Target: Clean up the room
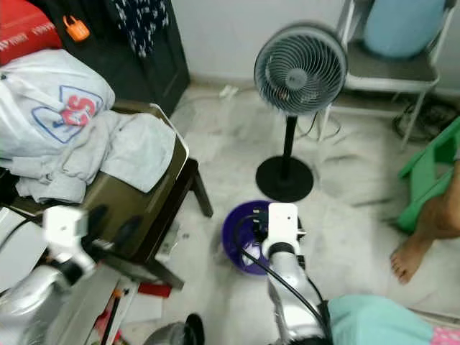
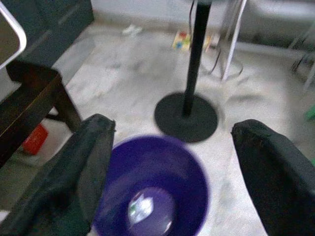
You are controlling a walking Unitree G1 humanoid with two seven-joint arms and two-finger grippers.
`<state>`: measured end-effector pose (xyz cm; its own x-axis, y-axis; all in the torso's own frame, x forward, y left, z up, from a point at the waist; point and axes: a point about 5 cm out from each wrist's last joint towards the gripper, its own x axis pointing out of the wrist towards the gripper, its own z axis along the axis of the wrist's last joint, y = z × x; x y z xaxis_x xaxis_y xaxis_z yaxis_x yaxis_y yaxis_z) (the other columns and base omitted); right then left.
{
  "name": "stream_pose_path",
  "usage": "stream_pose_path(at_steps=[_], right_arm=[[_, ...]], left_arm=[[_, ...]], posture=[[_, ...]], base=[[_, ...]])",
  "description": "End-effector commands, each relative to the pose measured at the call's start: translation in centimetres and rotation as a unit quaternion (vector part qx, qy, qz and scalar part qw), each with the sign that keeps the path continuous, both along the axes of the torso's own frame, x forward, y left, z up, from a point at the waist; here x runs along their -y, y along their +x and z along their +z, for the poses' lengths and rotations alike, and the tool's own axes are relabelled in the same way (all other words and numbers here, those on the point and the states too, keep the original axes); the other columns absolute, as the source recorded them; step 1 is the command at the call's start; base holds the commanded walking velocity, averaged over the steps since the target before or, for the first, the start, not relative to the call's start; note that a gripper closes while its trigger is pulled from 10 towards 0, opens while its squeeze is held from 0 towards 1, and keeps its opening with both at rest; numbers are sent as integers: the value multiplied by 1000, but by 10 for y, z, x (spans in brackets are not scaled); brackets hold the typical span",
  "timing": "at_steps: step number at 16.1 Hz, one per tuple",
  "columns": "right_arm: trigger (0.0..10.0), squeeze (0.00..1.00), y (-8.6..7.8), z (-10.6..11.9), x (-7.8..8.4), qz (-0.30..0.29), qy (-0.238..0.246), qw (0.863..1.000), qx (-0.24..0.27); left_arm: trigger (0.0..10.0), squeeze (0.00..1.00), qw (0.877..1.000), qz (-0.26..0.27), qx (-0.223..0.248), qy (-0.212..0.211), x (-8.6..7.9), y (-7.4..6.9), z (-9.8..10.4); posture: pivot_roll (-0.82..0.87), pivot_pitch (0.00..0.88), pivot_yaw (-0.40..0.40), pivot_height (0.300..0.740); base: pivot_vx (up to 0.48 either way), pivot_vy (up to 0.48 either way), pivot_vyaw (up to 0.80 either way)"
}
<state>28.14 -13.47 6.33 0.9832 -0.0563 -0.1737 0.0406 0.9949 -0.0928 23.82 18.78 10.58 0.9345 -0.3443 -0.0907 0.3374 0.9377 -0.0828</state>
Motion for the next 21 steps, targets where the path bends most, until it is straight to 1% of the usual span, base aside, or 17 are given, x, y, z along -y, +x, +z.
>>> stream_pose_path(at_steps=[1,2,3,4,5,6,7,8,9,11,13,14,15,16,17,18,21], right_arm=[[10000,1000,-2,5,2,13,-16,1000,9],[10000,1000,-5,9,11,11,-31,999,15],[10000,1000,-7,15,21,0,-32,999,25],[10000,1000,-8,21,24,7,-32,998,46],[10000,1000,-7,28,24,12,-12,998,61],[10000,1000,-6,36,24,2,36,997,74],[10000,710,-2,40,26,0,51,995,81],[10000,525,1,44,25,8,54,995,88],[10000,525,1,45,23,16,54,994,89],[10000,490,1,44,16,36,53,994,85],[10000,490,1,41,12,40,58,994,79],[10000,467,1,42,11,45,53,994,79],[10000,86,0,42,12,46,46,995,81],[10000,4,0,42,13,44,44,995,80],[10000,0,0,42,15,43,35,995,78],[10000,0,1,44,16,48,16,995,82],[10000,0,0,45,19,46,5,996,82]], left_arm=[[10000,0,1000,11,2,7,-1,4,-3],[10000,0,1000,15,13,-1,5,10,-2],[10000,0,1000,16,23,-13,13,16,-1],[10000,0,999,19,27,-15,17,19,-2],[10000,0,999,29,33,-17,21,23,-4],[10000,0,998,40,37,-19,23,26,-5],[10000,0,998,51,36,-28,25,29,-6],[10000,0,997,63,34,-42,27,31,-7],[10000,0,996,70,35,-48,28,33,-7],[10000,0,993,93,30,-69,28,37,-7],[10000,0,992,100,32,-69,27,35,-8],[10000,0,991,112,28,-71,25,34,-11],[10000,0,991,114,25,-70,26,33,-13],[10000,0,991,115,22,-70,27,32,-15],[10000,0,990,117,19,-70,28,33,-16],[10000,0,991,115,18,-71,30,34,-16],[10000,0,992,103,20,-72,36,37,-15]], posture=[[-83,50,100,740],[-103,26,97,740],[-119,3,95,740],[-132,0,93,740],[-145,0,90,740],[-154,0,86,740],[-165,0,81,740],[-166,0,77,740],[-164,0,75,740],[-147,0,66,740],[-139,0,57,740],[-141,0,58,740],[-145,0,58,740],[-149,0,57,740],[-154,0,57,740],[-164,0,59,740],[-175,0,63,740]], base=[[0,0,0],[0,0,0],[0,0,0],[0,0,0],[0,0,0],[0,0,0],[0,0,0],[0,0,0],[0,0,0],[0,0,0],[0,0,0],[0,0,0],[0,0,0],[0,0,0],[0,0,0],[0,0,456],[0,0,710]])
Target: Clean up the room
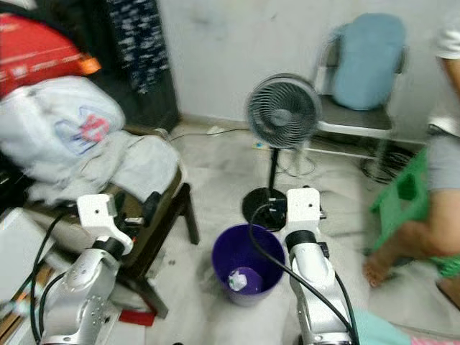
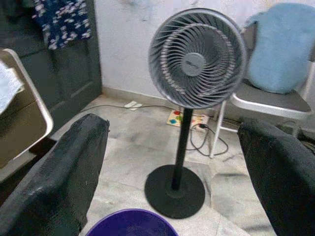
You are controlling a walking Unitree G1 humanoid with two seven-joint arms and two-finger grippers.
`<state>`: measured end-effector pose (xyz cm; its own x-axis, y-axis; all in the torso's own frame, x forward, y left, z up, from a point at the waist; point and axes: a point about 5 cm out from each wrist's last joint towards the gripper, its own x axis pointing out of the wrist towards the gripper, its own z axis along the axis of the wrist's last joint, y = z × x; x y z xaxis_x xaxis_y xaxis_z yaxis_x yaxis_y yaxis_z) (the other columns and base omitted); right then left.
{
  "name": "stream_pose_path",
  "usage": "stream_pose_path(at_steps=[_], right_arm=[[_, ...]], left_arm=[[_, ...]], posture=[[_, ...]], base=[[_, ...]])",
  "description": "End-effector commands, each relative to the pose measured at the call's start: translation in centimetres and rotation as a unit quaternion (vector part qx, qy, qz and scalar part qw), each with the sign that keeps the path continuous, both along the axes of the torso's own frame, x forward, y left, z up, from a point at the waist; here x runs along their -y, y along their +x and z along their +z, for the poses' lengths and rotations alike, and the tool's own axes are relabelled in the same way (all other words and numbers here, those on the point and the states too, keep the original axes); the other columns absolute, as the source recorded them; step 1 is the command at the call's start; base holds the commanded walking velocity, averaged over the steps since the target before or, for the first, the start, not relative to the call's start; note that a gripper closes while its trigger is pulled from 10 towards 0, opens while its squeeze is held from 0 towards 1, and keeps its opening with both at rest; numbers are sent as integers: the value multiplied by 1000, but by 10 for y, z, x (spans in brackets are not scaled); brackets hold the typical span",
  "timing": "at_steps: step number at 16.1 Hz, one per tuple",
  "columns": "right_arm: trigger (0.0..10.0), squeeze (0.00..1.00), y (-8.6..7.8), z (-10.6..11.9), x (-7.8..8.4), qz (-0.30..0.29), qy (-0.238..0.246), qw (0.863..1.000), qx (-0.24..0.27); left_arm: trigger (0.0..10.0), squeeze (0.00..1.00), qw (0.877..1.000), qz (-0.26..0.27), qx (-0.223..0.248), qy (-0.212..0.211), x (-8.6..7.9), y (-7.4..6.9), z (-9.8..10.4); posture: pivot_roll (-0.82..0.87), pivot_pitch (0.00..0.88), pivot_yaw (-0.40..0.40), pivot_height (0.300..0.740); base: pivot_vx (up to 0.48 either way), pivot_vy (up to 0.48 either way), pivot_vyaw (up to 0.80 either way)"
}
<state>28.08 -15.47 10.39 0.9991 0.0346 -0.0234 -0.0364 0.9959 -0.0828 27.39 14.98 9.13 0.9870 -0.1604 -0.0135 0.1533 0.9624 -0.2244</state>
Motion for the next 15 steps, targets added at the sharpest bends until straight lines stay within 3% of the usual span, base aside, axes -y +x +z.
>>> stream_pose_path(at_steps=[1,15], right_arm=[[10000,0,0,5,-1,0,1,1000,6],[10000,0,-1,7,0,-1,-4,1000,5]], left_arm=[[10000,0,1000,-1,2,7,-1,1,1],[10000,0,1000,-2,-4,1,1,0,-2]], posture=[[-178,0,65,740],[-182,0,55,740]], base=[[0,0,800],[0,0,775]])
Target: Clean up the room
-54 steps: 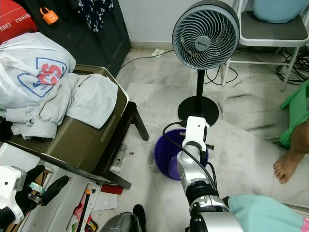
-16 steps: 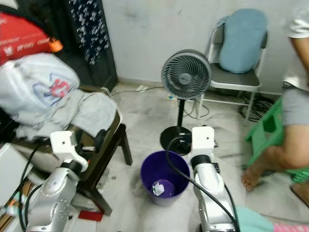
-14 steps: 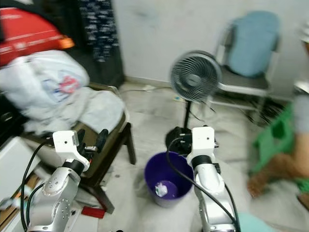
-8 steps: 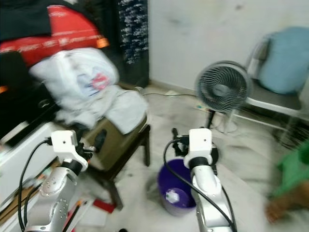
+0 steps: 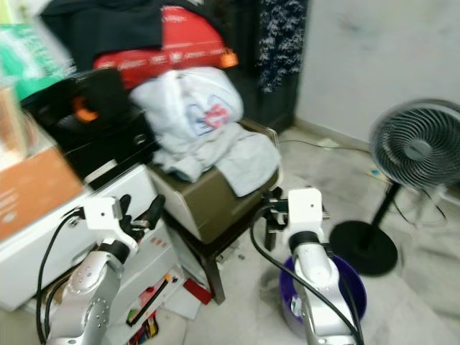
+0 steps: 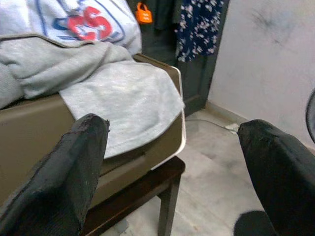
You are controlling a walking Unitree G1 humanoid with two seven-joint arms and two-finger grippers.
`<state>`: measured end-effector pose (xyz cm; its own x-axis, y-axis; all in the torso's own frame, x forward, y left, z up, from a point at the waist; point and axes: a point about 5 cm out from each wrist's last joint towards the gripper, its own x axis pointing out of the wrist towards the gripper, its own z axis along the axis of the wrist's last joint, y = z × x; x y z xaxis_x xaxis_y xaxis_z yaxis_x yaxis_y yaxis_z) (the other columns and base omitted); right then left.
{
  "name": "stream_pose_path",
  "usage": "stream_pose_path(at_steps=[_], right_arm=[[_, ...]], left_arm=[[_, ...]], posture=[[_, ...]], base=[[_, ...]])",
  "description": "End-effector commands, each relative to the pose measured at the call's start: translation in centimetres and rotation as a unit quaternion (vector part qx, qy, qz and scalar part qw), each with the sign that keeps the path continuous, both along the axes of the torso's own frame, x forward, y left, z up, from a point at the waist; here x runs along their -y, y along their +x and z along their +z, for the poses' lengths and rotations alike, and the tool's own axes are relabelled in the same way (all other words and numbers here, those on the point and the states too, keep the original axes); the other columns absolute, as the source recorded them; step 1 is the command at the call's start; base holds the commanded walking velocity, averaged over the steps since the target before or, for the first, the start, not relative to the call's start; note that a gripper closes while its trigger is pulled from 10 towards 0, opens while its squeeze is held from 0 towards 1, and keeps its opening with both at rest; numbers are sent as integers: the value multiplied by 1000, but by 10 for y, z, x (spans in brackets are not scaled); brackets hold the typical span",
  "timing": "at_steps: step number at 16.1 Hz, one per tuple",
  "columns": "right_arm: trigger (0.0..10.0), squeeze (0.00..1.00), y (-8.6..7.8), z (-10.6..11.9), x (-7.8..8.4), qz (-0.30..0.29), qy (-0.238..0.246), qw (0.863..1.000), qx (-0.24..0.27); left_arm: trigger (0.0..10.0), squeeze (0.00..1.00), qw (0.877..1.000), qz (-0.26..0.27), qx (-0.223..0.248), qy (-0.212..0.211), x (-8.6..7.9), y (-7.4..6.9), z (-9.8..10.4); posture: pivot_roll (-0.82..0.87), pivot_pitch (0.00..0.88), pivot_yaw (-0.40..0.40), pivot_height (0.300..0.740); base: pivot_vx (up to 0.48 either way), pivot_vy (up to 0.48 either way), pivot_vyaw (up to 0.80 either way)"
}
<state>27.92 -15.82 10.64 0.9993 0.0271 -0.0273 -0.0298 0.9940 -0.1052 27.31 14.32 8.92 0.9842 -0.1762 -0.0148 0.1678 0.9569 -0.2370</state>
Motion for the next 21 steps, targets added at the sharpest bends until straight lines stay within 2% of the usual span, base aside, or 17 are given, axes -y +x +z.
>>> stream_pose_path(at_steps=[1,4,16,19,21], right_arm=[[10000,0,0,4,-4,2,7,1000,6],[10000,0,0,3,-2,0,4,1000,4],[10000,0,2,2,-4,-1,-1,1000,3],[10000,0,1,1,-2,-4,-3,1000,2],[10000,0,0,1,-2,-8,2,1000,-1]], left_arm=[[10000,0,1000,6,-2,7,-6,1,0],[10000,0,1000,4,-3,8,-6,1,0],[10000,0,1000,-1,-3,20,-5,2,0],[10000,0,1000,5,-11,26,-6,1,-3],[10000,0,999,10,-9,32,-8,1,-3]], posture=[[-182,0,55,740],[-180,0,56,740],[-175,0,59,740],[-176,0,60,740],[-174,0,57,740]], base=[[0,0,413],[0,0,0],[0,0,800],[0,0,577],[0,0,0]])
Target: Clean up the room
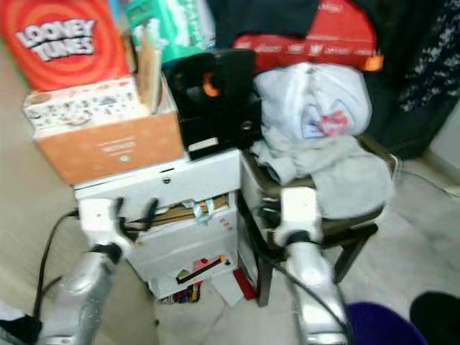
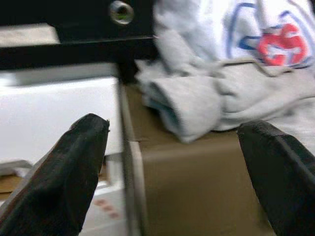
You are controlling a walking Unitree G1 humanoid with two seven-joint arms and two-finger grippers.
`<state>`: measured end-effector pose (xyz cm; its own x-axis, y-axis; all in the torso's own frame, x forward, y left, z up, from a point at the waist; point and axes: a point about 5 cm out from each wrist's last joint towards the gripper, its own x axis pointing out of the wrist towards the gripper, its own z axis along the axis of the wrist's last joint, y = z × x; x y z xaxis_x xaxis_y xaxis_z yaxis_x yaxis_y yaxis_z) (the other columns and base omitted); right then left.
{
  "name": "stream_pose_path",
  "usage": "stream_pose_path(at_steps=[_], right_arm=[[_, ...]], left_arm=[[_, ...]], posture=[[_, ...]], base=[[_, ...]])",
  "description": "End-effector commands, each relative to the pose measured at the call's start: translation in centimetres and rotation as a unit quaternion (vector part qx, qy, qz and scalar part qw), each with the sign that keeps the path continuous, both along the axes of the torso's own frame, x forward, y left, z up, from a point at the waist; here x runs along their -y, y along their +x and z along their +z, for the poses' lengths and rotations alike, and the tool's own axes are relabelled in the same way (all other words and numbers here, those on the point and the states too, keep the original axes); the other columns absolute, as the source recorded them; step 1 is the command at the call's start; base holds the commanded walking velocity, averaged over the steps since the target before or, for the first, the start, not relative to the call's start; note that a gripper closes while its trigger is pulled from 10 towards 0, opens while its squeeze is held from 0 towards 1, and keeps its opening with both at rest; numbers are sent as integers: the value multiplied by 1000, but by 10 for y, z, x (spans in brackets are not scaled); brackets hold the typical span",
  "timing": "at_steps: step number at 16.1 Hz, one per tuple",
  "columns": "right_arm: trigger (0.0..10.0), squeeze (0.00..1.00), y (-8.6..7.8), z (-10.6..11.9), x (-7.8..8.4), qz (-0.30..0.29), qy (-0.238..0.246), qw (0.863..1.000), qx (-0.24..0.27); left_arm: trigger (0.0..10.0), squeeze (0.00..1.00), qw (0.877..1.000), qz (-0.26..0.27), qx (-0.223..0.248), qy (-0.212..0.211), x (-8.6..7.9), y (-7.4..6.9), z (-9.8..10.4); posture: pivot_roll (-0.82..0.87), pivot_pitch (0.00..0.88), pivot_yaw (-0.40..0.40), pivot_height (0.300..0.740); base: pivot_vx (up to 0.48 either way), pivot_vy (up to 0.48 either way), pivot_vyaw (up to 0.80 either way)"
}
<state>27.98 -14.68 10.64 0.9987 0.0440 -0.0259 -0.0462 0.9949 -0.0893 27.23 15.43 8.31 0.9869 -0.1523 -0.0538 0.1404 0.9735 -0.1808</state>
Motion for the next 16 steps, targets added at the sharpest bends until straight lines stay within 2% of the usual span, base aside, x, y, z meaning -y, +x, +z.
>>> stream_pose_path(at_steps=[1,4,10,16], right_arm=[[10000,0,-1,0,10,-15,-8,1000,-2],[10000,0,-1,1,7,-10,-12,1000,0],[10000,0,-2,0,6,-12,-10,1000,-3],[10000,0,-1,-1,8,-16,-10,1000,-5]], left_arm=[[10000,0,1000,-1,5,1,3,1,3],[10000,0,1000,-2,5,4,3,1,4],[10000,0,1000,-3,2,4,2,0,3],[10000,0,1000,-6,1,6,3,1,3]], posture=[[-174,0,57,740],[-170,0,57,740],[-172,0,62,740],[-173,0,64,740]], base=[[0,0,0],[0,0,0],[0,0,616],[0,0,0]])
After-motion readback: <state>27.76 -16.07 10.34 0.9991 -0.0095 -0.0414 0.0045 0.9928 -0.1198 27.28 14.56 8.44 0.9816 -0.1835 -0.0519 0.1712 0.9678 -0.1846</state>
